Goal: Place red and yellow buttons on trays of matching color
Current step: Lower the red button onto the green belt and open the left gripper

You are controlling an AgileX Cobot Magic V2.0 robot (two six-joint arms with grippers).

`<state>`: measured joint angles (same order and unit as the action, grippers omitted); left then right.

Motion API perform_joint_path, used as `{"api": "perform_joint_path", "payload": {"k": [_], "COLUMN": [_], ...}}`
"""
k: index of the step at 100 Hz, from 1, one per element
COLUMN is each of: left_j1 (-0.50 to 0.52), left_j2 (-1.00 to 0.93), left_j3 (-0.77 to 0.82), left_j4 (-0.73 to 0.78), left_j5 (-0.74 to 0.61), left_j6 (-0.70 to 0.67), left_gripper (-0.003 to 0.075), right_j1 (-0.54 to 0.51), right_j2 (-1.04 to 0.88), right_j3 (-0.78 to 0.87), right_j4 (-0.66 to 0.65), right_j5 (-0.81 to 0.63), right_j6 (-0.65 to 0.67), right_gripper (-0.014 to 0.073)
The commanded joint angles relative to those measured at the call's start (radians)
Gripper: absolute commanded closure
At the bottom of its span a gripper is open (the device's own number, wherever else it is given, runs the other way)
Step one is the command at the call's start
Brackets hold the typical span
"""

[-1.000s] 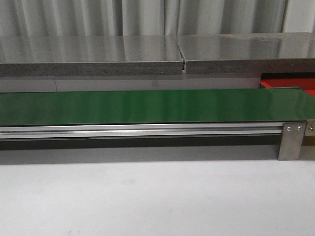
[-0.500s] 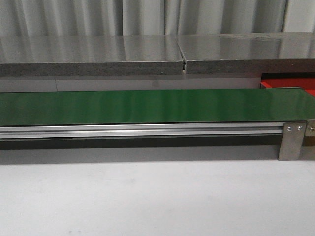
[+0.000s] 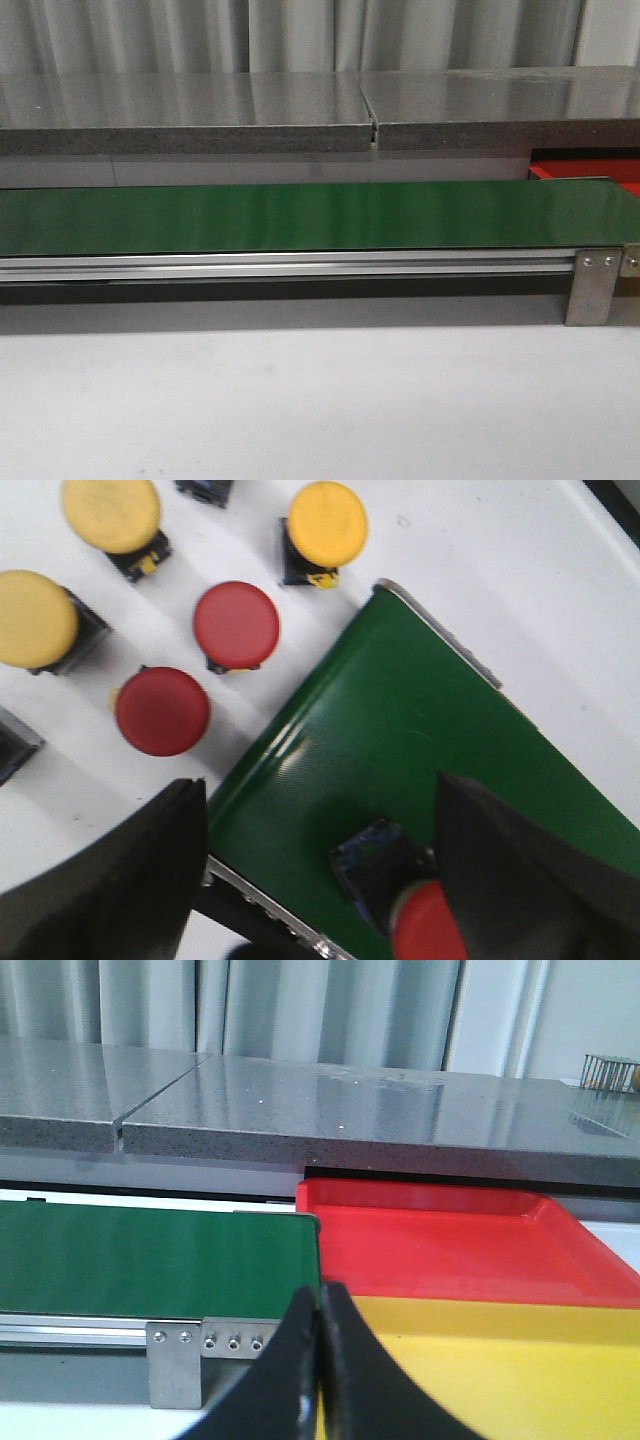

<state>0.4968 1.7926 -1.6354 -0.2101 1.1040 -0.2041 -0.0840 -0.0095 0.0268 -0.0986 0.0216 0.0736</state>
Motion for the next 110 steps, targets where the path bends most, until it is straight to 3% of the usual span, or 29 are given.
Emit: {"api": "perform_joint_path", "payload": {"k": [1,56,110], "left_j1": [0.039,0.203,0.204], "left_j2": [-0.043,0.089,0.229], "left_j3": [-0.035,-0.038,-0.112], "left_j4": [-0.016,0.006,-0.001], "left_j5": [-0.023,-0.026,-0.071], "left_j6": [0.008,0.09,0.123], "left_gripper": [0.0246,0.0246,0.0246], "right_j1": [-0.002,-0.002,-0.002], "right_j2": [-0.015,-0.015,-0.015], "right_j3": [-0.01,-0.01,-0.01], "right_j4": [-0.013,-0.013,-0.013], "right_j5": [-0.079,-0.079,-0.079], "right_j6": [0.0,0.0,0.0], "right_gripper": [0.066,0.066,0.066]}}
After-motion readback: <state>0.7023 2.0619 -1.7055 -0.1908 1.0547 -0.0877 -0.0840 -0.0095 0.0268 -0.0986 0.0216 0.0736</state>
